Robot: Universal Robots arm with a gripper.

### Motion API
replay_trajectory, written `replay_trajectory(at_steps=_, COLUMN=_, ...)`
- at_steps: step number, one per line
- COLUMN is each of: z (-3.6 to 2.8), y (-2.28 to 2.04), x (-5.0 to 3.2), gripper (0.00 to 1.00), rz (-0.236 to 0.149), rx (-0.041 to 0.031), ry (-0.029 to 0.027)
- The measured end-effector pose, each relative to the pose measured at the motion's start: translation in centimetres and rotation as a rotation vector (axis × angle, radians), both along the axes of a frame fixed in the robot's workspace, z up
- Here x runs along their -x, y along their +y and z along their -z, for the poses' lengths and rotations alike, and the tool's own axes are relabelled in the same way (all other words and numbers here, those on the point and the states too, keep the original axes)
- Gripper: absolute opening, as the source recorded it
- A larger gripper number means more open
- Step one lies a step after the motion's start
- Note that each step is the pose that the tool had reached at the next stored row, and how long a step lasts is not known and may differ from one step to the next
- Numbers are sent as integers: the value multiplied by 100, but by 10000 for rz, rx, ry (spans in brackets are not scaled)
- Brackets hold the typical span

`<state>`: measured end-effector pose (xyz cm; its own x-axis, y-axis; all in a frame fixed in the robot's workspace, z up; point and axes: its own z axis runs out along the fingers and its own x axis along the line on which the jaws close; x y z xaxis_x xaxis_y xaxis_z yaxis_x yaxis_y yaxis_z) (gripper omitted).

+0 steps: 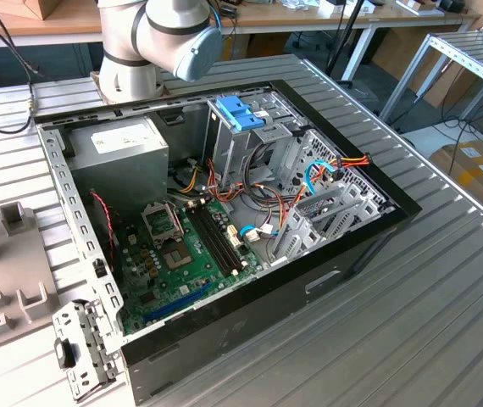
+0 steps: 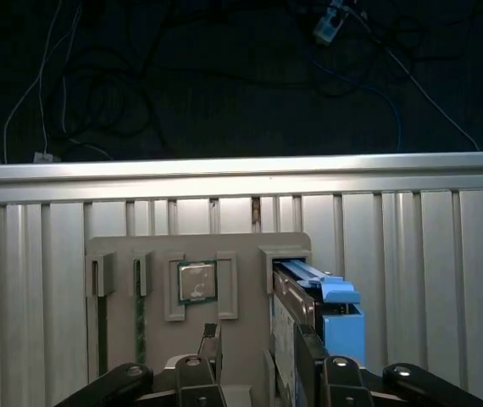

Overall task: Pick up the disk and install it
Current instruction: 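Pick up the disk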

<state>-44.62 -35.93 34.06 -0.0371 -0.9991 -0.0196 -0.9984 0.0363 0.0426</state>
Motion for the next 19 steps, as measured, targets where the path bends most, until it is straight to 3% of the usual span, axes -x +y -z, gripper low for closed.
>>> replay_trajectory(at_steps=2, z=-3, y=16, x=-3, gripper=48, rz=1, rx=0, ry=0)
replay_trajectory(at_steps=4, z=-4, y=77, x=-21, gripper=48, rz=0, rx=0, ry=6)
replay_trajectory(at_steps=10, z=0, y=204, x=-51, gripper=48, rz=1, rx=-19, ry=27)
replay_trajectory(at_steps=17, z=26, y=308, x=-72, gripper=48, rz=-52, rx=-140, ry=64)
replay_trajectory(at_steps=19, z=54, y=342, x=-72, gripper=48, rz=-229, rx=-185, ry=64)
